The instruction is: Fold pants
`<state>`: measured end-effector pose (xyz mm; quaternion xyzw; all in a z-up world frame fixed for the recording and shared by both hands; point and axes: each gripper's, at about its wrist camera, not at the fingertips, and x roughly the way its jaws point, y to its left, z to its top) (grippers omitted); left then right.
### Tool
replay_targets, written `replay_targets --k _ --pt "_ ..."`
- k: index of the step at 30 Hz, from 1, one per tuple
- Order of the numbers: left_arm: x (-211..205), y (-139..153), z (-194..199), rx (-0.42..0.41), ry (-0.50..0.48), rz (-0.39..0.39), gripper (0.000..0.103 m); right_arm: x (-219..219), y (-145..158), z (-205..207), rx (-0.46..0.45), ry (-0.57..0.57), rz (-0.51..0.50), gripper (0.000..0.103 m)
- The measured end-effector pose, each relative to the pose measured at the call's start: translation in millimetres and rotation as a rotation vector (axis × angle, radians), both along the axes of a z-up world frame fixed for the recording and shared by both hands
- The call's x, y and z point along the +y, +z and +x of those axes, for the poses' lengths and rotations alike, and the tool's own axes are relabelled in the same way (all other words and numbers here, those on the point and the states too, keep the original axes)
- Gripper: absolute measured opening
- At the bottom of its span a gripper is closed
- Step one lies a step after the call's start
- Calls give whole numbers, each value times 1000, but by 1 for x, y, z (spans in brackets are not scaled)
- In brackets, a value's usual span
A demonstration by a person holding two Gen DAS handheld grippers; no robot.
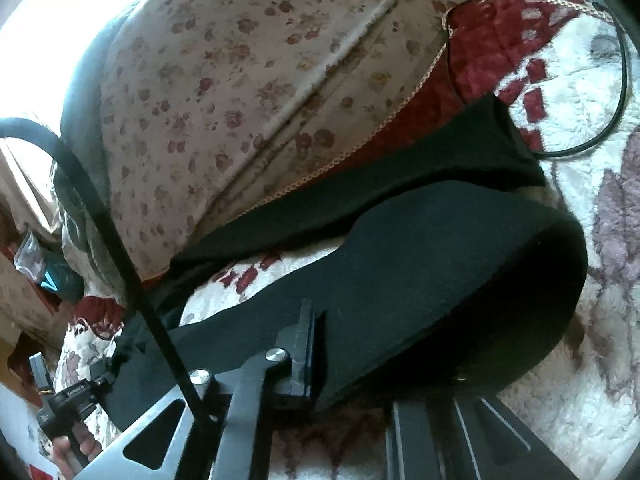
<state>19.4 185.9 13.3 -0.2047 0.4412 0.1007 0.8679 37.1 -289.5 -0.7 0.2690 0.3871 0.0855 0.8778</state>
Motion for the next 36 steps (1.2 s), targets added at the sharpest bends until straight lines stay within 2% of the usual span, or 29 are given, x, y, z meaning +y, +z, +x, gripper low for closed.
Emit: replay_targets --k 8,18,22,27,30,34,36 --pt "12 24 -11 -19 -55 16 12 10 15 -12 -18 35 25 7" --pt "50 50 -42 -37 -39 77 12 56 25 -42 3 133 76 7" --pt "74 46 -59 -17 4 106 12 82 23 -57 18 190 104 7" --pt "96 22 -72 31 61 83 12 110 12 -70 42 249 100 7" --pt "92 8 -73 37 79 90 12 112 1 -69 62 243 110 7" --pt "86 12 -76 1 91 107 14 104 -7 -67 84 236 146 7" --pt "87 16 -77 -8 89 107 18 97 -7 -66 87 225 164 10"
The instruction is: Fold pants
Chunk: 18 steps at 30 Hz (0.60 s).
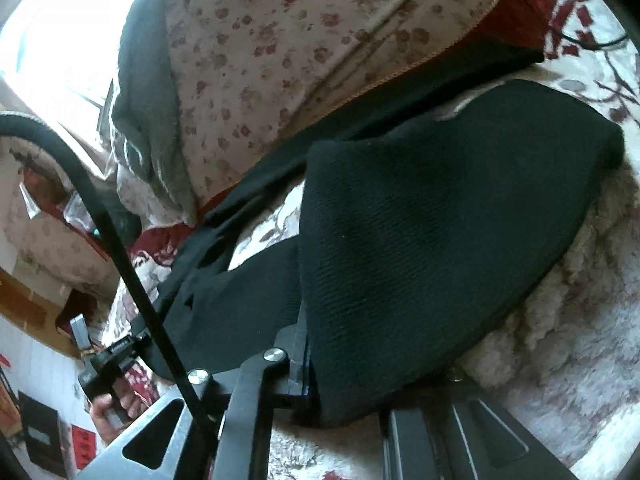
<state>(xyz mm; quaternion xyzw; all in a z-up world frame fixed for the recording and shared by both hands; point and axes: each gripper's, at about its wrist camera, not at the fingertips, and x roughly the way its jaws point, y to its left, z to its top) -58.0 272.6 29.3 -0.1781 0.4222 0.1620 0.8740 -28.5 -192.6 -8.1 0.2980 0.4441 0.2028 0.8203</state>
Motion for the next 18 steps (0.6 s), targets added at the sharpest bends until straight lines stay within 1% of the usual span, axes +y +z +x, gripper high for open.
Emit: replay_targets --k 1,3,4,5,6,9,11,13,15,18 --pt "0 3 -2 2 2 9 21 -4 2 1 -10 -7 -8 12" --pt "0 9 -8 -3 2 11 23 -9 5 2 -21 -11 -15 20" --pt "0 13 -11 -3 6 19 28 -12 7 2 -26 -14 -17 25" --pt "0 16 -14 -2 13 27 31 -17 9 3 -34 -25 -27 30" --pt "0 20 -18 -8 22 36 33 -21 10 2 -37 -32 -27 32" --pt "-2 36 -30 -39 36 68 33 -36 10 3 -25 -44 12 35" --pt "-7 48 -37 -69 34 102 33 -49 8 4 -14 -72 33 42" --pt "-15 59 -43 -97 22 122 34 -59 5 3 -3 -90 60 43" --pt "-26 66 -44 -114 -11 114 34 -70 1 2 16 -96 107 43" --pt "-57 74 -41 -131 -114 97 34 -85 2 -2 27 -112 146 44"
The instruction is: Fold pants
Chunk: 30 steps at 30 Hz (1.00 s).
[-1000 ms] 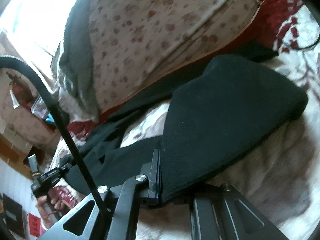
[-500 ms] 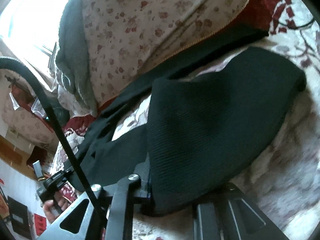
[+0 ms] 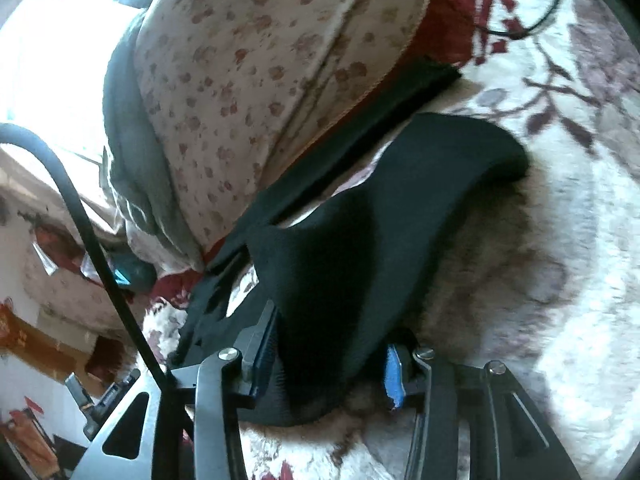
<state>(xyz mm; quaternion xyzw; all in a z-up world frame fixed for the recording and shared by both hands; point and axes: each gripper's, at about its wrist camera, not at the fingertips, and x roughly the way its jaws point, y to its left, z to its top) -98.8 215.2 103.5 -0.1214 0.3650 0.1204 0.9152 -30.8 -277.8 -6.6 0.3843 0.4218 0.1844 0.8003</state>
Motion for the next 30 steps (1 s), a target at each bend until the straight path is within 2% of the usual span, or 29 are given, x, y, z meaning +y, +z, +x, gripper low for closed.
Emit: replay_targets --k 3,4,7,10,13,15,17,19,21,26,30 --pt "-36 3 6 -7 -107 -17 34 -19 5 -7 -3 -32 5 46" --pt "-54 1 10 -3 -159 -21 34 -28 7 -8 -4 -55 -5 49" --pt "-96 -6 23 14 -255 -17 34 -55 4 -2 25 -147 -37 50" --pt "-134 -19 36 53 -345 -53 34 -62 -2 9 31 -147 -5 50" --pt "-171 -35 47 104 -413 -50 34 -62 -6 22 12 -154 -12 50" --pt "-190 -46 52 135 -442 -44 34 -62 -8 29 -2 -176 -13 33" --pt "-207 -56 56 158 -467 -38 34 -60 -14 33 3 -205 -9 11" --pt "-220 -66 59 190 -477 -20 34 -65 -16 28 -12 -233 35 7" --pt "-225 -70 58 205 -494 -32 34 -73 -7 16 -50 -259 37 6" --pt "-229 -65 50 183 -508 -33 34 -90 28 -25 -94 -291 -58 5" --pt "-231 -71 51 188 -496 -30 34 -92 26 -36 -23 -283 -172 6"
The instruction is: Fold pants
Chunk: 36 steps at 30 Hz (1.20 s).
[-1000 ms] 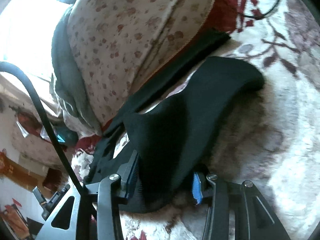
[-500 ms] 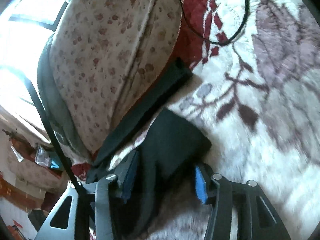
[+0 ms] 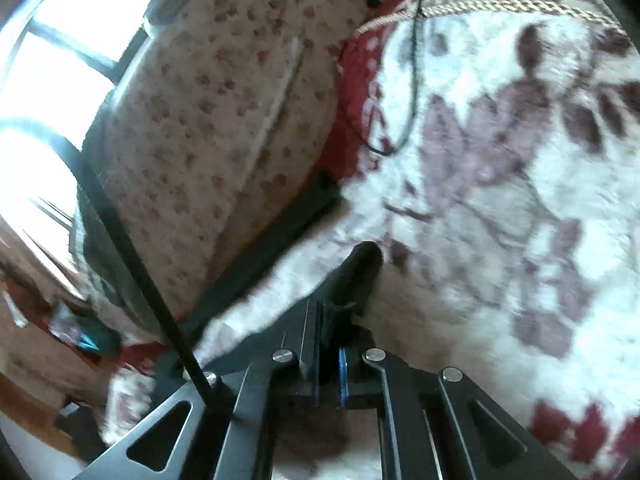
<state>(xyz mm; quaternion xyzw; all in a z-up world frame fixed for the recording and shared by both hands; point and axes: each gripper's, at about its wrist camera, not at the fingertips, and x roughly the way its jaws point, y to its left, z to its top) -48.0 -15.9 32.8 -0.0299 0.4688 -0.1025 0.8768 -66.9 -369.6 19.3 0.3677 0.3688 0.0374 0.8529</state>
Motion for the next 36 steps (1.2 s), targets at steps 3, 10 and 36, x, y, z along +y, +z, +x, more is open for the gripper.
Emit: replay_targets --k 3,10,36 --pt "-2 -13 0 22 2 14 34 5 -19 -1 117 -29 -70 7" --pt "6 -7 -2 12 -7 0 35 0 4 -12 131 -67 -125 29" --pt "194 13 138 137 404 -284 52 66 -26 161 129 114 180 47"
